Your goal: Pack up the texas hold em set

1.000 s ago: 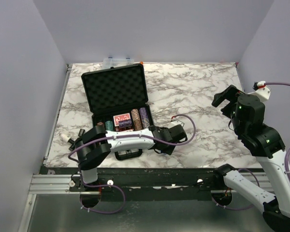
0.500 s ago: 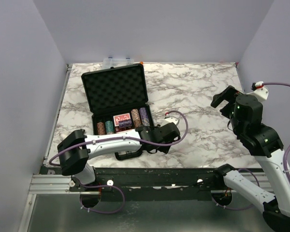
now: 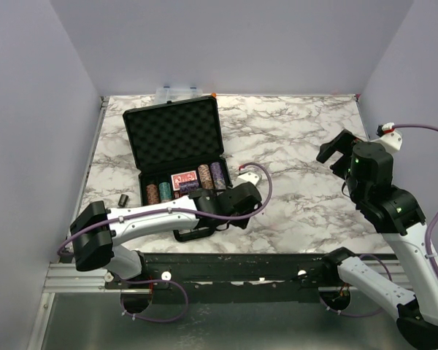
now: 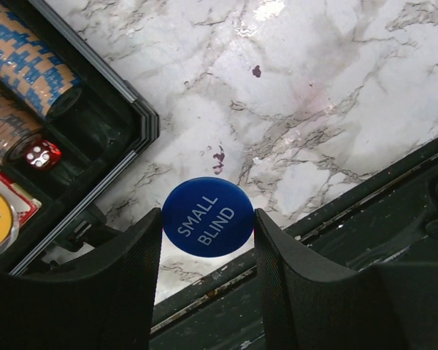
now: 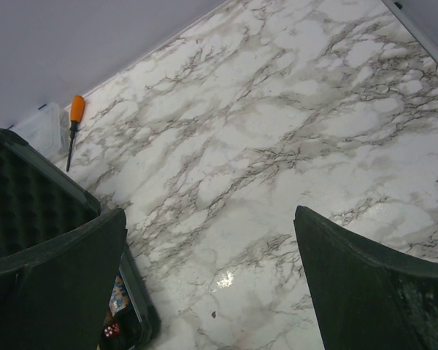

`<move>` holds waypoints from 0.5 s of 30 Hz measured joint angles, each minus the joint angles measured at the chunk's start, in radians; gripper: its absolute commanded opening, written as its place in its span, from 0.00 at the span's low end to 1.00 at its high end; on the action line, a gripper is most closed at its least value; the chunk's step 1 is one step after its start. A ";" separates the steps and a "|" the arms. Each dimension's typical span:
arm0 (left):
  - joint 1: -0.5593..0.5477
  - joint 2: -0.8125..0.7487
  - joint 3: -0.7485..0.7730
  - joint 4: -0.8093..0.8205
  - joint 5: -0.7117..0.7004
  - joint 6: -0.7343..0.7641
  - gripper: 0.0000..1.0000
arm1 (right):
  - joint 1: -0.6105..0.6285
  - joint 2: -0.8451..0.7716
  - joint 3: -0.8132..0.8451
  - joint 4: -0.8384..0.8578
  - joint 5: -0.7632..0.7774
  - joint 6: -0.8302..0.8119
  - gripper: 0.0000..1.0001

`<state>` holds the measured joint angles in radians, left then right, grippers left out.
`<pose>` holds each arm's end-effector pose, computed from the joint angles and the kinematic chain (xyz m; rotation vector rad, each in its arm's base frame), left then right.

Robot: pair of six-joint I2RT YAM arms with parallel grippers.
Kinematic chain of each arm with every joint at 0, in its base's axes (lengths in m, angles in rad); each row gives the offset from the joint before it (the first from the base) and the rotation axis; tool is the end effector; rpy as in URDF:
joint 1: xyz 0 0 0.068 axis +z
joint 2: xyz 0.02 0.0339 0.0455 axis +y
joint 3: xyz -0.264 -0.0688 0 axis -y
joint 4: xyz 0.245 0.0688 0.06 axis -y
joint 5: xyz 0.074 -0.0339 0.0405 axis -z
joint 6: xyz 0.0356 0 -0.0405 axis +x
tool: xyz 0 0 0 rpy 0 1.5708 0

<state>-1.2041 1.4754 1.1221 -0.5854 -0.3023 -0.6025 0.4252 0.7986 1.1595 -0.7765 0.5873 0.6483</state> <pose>0.1208 -0.2849 0.2607 0.6195 2.4159 -0.4049 0.1344 0.0392 0.4034 0.5774 1.8269 0.1380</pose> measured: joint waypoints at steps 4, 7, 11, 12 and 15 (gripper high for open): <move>0.020 -0.029 -0.024 -0.008 -0.007 0.000 0.25 | 0.000 0.000 0.000 0.000 -0.002 0.005 1.00; 0.044 -0.057 -0.053 -0.015 -0.016 0.000 0.25 | 0.000 0.000 -0.003 0.000 -0.002 0.006 1.00; 0.084 -0.103 -0.098 -0.031 -0.026 0.001 0.25 | 0.000 0.001 -0.011 0.000 -0.003 0.006 1.00; 0.095 -0.114 -0.106 -0.035 -0.028 0.001 0.25 | 0.000 0.002 -0.014 0.000 -0.005 0.006 1.00; 0.136 -0.152 -0.138 -0.038 -0.032 0.002 0.25 | 0.000 0.004 -0.018 0.000 -0.009 0.007 1.00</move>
<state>-1.0679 1.3231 0.9844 -0.6235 -0.3340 -0.6010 0.4252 0.8028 1.1419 -0.7761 0.5785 0.6552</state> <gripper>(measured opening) 0.486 0.998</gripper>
